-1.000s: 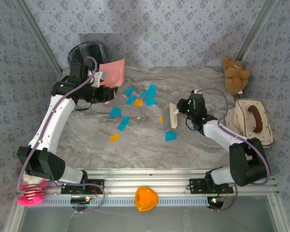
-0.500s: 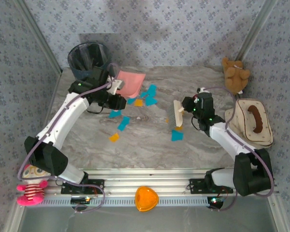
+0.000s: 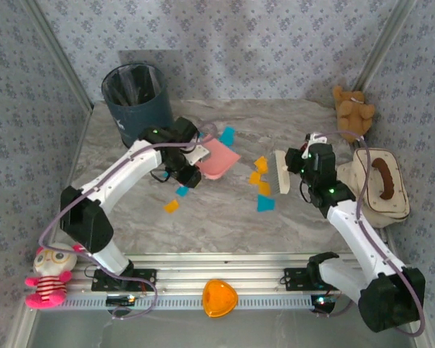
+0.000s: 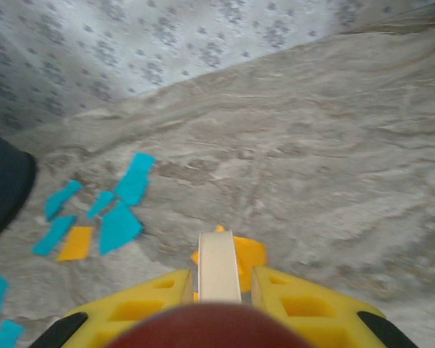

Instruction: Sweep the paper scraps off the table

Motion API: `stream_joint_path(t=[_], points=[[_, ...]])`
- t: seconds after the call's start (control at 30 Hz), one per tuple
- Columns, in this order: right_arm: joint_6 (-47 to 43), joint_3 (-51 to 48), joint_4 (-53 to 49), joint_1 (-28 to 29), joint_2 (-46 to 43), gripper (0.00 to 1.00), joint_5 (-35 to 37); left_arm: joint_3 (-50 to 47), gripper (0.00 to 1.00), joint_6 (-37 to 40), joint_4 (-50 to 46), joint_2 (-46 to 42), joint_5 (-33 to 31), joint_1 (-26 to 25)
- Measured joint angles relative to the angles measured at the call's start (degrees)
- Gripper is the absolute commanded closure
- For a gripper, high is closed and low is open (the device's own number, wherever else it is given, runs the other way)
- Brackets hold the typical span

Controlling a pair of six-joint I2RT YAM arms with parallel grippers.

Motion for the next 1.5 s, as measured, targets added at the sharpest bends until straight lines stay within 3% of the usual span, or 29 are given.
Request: stream_joint_path(t=[0.3,0.6,1.1,1.5], points=[[-4.57,-0.02,-10.32,1.79,-3.58,1.0,8.74,-1.44,1.0,3.76,-4.2,6.6,-1.97,-6.19],[-5.44,-0.33,-12.85,6.34,-3.69,1.0,13.77,-1.42,1.0,7.13,-7.34,10.01,-2.36,-9.81],[-3.87,-2.51,-10.6,9.22,-0.63,1.0,14.25,-0.26,1.0,8.92,-8.37,16.31,-7.63,-15.41],[-1.29,-3.65,-5.49,11.47,1.38,1.0,13.99,0.42,1.0,9.73,-8.46,18.12,-11.63,-16.59]])
